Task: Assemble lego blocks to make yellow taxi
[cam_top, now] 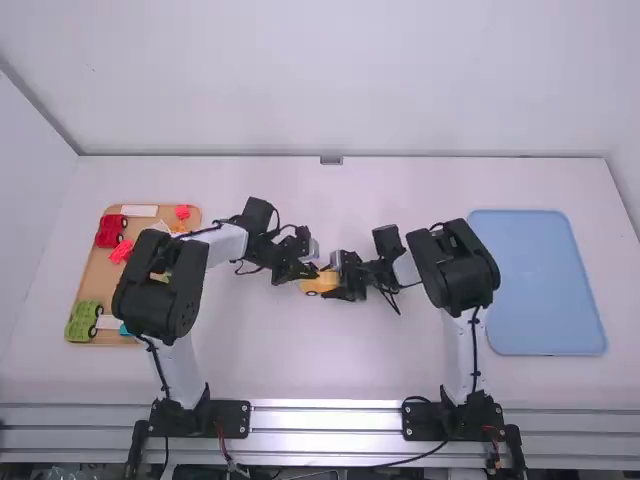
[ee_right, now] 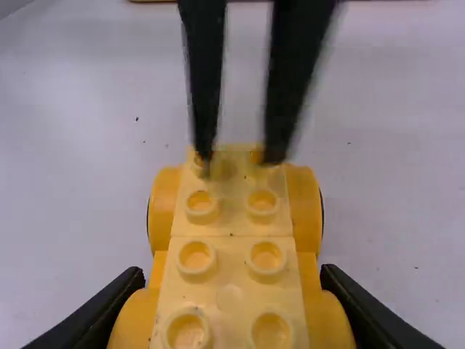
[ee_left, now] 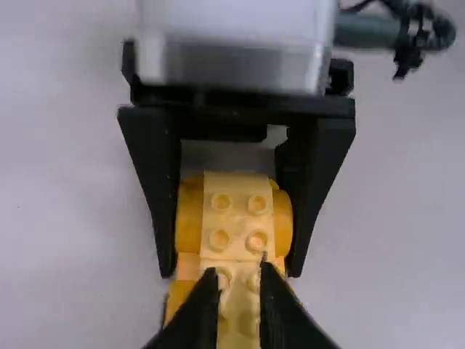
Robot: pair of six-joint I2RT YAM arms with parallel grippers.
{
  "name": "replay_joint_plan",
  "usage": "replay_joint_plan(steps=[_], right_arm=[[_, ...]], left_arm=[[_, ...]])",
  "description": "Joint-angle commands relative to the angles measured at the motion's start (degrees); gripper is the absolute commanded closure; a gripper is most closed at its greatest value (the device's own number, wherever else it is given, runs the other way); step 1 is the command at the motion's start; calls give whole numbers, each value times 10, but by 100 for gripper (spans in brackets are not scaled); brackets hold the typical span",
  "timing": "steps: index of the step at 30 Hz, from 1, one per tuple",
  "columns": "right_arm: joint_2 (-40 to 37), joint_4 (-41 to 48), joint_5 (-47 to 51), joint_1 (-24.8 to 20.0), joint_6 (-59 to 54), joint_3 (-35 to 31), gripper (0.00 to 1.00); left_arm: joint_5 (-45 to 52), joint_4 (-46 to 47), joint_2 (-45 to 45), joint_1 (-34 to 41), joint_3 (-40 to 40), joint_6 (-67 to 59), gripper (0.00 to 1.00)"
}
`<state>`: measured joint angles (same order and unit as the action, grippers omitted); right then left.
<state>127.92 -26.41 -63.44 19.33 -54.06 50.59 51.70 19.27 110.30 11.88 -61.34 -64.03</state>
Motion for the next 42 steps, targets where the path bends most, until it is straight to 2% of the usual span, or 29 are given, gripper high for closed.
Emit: replay_joint_plan(steps=[1, 2, 3, 7, 8, 11, 14, 19, 21, 25, 29, 32, 38, 42], right_arm=[[10, 8, 22, 2, 2, 16, 49], [10, 10, 22, 2, 2, 19, 48], [10, 15, 22, 2, 3, 23, 46], [5, 47, 22, -7, 2, 39, 24], [-5, 68, 23, -13, 2, 42, 15], [-32, 121, 47, -24, -5, 47, 7], [-87, 210, 101, -38, -35, 50, 1], [-187, 303, 151, -55, -32, 65, 1], [-236, 297, 130, -59, 17, 82, 1], [-272, 320, 127, -47, 33, 120, 1], [-277, 376, 149, -8, 82, 206, 1], [-277, 388, 162, 20, 99, 245, 1], [-277, 387, 174, 76, 102, 277, 1], [-277, 387, 250, 118, 162, 309, 1]], left_arm=[[-2, 17, -41, -6, -38, 1, 52], [-6, 20, -47, -6, -43, 8, 10], [-20, 26, -58, -7, -52, 24, 1], [-76, 28, -111, -12, -66, 97, 1], [-91, 29, -127, -19, -65, 114, 1], [-119, 31, -155, -32, -65, 153, 1], [-158, 32, -186, -50, -65, 222, 1], [-212, 42, -228, -93, -65, 313, 1], [-201, 69, -261, -122, -65, 313, 1], [-168, 93, -305, -165, -65, 316, 1], [-193, 105, -364, -229, -65, 408, 1], [-241, 105, -388, -262, -64, 457, 1], [-363, 104, -419, -310, -49, 554, 1], [-456, 103, -424, -346, -40, 655, 1]])
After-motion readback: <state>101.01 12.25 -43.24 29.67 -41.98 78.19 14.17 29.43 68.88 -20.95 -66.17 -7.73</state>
